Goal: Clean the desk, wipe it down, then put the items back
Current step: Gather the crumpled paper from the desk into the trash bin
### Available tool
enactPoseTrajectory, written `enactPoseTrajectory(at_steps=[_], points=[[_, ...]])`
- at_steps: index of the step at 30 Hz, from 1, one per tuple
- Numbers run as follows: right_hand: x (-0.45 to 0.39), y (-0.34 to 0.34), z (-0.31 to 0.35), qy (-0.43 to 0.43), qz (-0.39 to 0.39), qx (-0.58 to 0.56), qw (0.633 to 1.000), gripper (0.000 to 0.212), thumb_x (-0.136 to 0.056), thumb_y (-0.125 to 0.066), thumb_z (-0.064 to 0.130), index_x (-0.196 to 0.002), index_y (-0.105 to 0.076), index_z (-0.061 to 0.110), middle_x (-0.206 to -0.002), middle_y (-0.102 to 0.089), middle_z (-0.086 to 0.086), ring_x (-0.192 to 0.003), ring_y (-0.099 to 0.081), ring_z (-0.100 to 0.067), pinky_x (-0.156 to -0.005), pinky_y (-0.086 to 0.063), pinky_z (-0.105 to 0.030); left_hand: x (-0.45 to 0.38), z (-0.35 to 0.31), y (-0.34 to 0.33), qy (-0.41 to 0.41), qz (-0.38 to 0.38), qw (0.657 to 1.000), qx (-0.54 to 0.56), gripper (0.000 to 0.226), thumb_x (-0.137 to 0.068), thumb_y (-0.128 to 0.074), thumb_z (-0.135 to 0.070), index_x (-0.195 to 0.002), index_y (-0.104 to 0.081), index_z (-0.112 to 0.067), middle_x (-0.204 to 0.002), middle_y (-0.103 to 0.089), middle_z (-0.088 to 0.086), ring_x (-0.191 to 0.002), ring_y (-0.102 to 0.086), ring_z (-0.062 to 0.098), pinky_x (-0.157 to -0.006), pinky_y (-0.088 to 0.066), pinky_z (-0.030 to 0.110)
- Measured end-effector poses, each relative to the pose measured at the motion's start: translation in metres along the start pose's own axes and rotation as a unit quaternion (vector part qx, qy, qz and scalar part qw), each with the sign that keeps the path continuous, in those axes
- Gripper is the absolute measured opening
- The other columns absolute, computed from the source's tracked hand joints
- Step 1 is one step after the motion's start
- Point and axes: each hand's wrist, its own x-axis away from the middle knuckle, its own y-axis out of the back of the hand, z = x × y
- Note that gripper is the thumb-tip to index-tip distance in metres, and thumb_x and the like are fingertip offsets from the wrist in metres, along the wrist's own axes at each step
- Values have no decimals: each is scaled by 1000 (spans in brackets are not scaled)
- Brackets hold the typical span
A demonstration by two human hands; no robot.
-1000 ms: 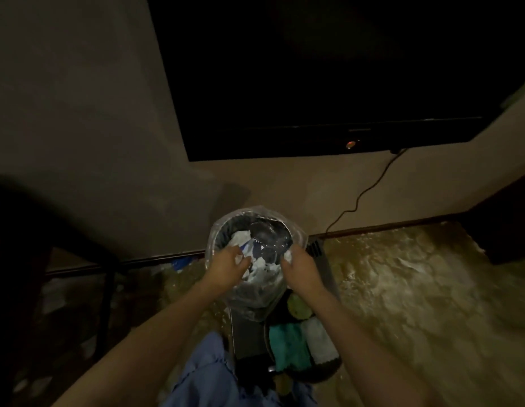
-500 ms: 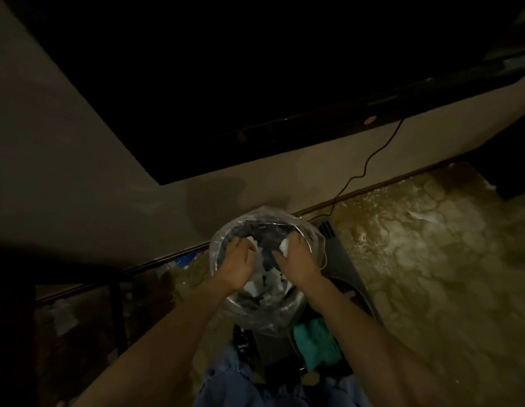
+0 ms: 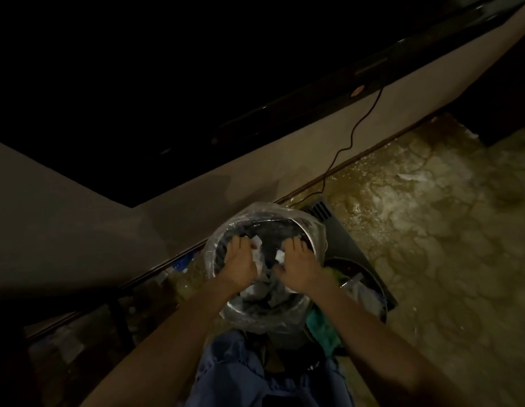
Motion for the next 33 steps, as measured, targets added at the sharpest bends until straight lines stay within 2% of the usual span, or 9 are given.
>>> enactPoseTrajectory(at_steps=[4, 7, 13, 17, 21, 24, 27, 29, 33], points=[[2, -13, -1, 19, 39, 71, 997, 52, -93, -46, 38, -135, -33, 10, -136, -36, -12, -126, -35, -27, -104, -31, -38, -4, 10, -10, 2, 45, 998, -41, 34, -91, -47, -2, -125, -46, -1, -135, -38, 18, -124, -39, 27, -101, -29, 24], [3, -18, 0, 20, 72, 81, 994, 56, -94, -44, 37, -138, -28, 7, -140, -31, -14, -128, -31, -29, -106, -29, -41, -6, 18, -16, 20, 60, 997, -54, 31, -94, -47, -5, -123, -55, -2, -134, -49, 15, -122, -48, 24, -98, -33, 22], [10, 1, -1, 16, 54, 7, 998, 48, -95, -45, 30, -138, -36, 10, -139, -34, -13, -127, -32, -30, -106, -27, -37, 2, 18, -6, 11, 30, 997, -64, 33, -92, -46, -1, -121, -61, -5, -125, -59, 14, -116, -55, 25, -98, -42, 28], [17, 31, -3, 34, 34, -16, 999, 42, -95, -49, 24, -131, -40, 4, -133, -40, -16, -125, -37, -30, -104, -32, -35, 15, 8, 14, 4, -17, 998, -53, 33, -90, -49, -3, -122, -60, -8, -124, -60, 12, -112, -57, 23, -92, -44, 26], [31, 63, 0, 61, 21, -9, 998, 36, -94, -52, 21, -124, -44, 3, -129, -44, -17, -119, -42, -30, -89, -36, -32, 43, -9, 30, 24, -58, 997, -35, 33, -91, -49, -4, -121, -59, -8, -116, -62, 11, -98, -63, 23, -81, -51, 27], [48, 80, 2, 102, 3, 11, 995, 38, -91, -55, 20, -124, -45, 4, -128, -47, -15, -119, -43, -28, -94, -38, -32, 73, -18, 32, 38, -87, 995, -23, 25, -89, -54, -5, -113, -61, -5, -103, -63, 11, -91, -63, 22, -71, -48, 24], [72, 89, 3, 152, -3, 38, 988, 36, -91, -55, 19, -123, -45, 5, -126, -46, -13, -119, -42, -26, -93, -36, -30, 111, -30, 24, 60, -124, 990, -21, 20, -91, -57, -15, -108, -61, -6, -102, -60, 8, -99, -58, 24, -74, -40, 22], [90, 91, 4, 179, 4, 55, 982, 34, -91, -54, 18, -121, -45, 5, -124, -45, -13, -117, -43, -26, -91, -37, -29, 137, -35, 16, 71, -141, 987, -19, 20, -93, -53, -17, -107, -61, -6, -106, -62, 11, -99, -58, 26, -77, -42, 26], [123, 83, 8, 233, 25, 85, 968, 37, -91, -55, 21, -124, -44, 8, -129, -44, -11, -120, -42, -25, -96, -39, -33, 191, -36, -6, 95, -175, 980, 3, 21, -89, -56, -16, -108, -63, -13, -111, -63, 9, -99, -60, 23, -85, -48, 30]])
